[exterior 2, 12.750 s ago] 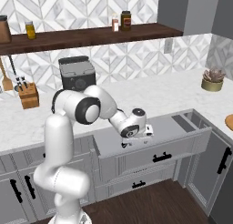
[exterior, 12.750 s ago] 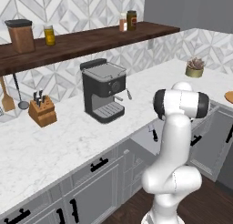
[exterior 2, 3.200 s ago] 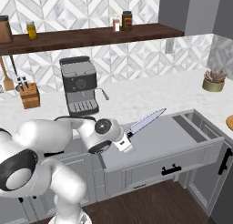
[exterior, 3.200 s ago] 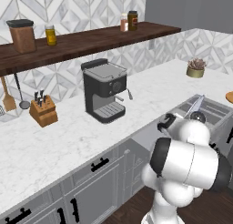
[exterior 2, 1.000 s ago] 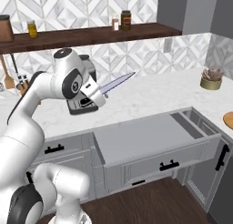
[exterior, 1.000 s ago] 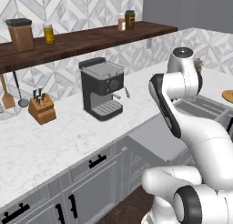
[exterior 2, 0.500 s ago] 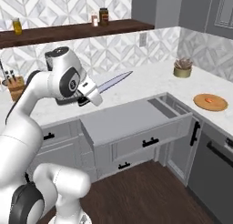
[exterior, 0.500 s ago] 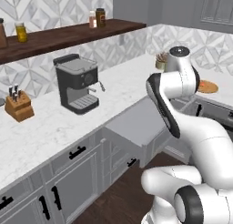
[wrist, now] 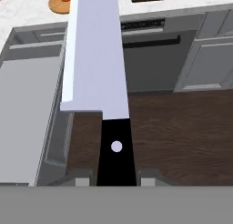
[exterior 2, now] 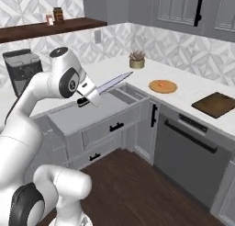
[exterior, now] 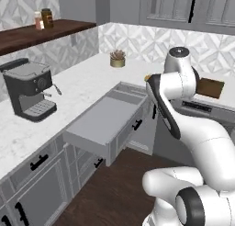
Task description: Pick up the knife from the drawer and place it on the cutting board. Then place the meat from the plate to the cutting board.
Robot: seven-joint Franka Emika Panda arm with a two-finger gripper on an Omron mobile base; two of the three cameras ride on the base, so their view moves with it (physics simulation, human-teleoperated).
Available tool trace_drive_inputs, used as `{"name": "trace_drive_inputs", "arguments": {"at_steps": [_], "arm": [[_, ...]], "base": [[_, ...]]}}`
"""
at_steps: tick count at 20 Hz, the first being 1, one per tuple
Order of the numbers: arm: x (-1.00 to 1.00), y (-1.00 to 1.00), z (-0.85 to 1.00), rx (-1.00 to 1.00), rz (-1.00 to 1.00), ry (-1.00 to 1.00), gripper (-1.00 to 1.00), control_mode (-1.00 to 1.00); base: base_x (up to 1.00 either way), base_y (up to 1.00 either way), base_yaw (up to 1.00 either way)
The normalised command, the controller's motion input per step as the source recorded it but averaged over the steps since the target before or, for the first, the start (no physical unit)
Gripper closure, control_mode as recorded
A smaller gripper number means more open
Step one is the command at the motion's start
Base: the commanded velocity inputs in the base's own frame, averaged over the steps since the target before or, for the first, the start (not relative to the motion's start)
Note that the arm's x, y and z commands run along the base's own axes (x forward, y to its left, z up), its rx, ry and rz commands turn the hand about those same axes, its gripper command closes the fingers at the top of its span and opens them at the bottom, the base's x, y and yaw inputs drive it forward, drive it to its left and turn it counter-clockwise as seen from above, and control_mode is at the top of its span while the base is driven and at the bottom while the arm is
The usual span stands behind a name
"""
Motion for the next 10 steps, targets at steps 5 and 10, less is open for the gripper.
{"name": "trace_drive_inputs", "arguments": {"at_steps": [5, 10], "arm": [[0.00, 0.00, 0.00, 0.00, 0.00, 0.00, 1.00, 1.00], [0.00, 0.00, 0.00, 0.00, 0.00, 0.00, 1.00, 1.00]], "base": [[-0.45, -0.30, -0.37], [-0.32, -0.30, -0.33]]}}
